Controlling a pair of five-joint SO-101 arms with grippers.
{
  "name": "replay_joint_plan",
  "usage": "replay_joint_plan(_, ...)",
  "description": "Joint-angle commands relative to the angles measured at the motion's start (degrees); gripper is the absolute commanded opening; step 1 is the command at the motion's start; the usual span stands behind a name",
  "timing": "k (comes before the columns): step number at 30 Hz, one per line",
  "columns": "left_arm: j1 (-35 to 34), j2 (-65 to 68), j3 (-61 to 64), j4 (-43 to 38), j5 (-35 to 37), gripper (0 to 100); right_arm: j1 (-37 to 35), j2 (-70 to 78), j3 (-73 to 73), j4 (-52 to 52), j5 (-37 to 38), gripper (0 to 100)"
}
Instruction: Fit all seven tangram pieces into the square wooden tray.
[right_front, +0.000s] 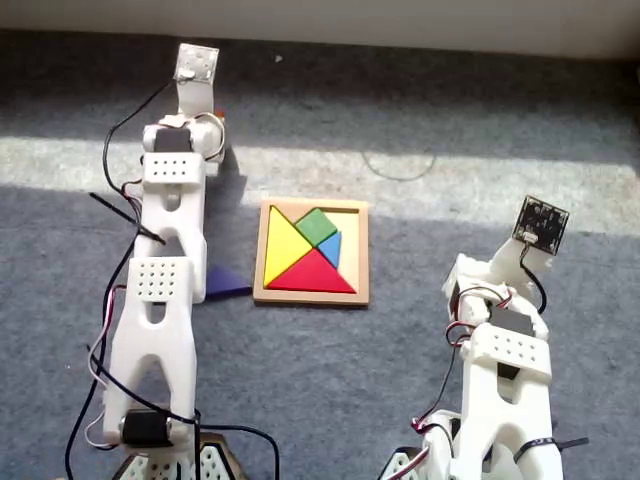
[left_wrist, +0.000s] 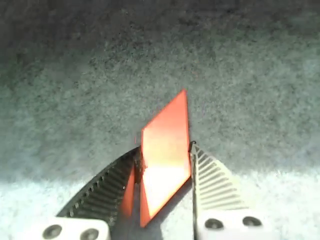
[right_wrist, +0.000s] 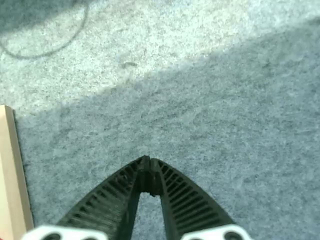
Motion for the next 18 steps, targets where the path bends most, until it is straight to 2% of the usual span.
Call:
replay_joint_plan(1,-0.7,-2.3,-4.4,7.1,-0.6,3,-0.5,-1.7,-0.1,-1.2,0.5,1.0)
replay_joint_plan(10,-0.5,-12.4,-4.4,21.7,-0.6,3,-0.4,-1.7,-0.1,-1.3,0.5,1.0)
replay_joint_plan(18,2.4,-22.4,-4.4,35.6,-0.4,3,-0.4,-1.7,-0.1,-1.3,0.5,1.0)
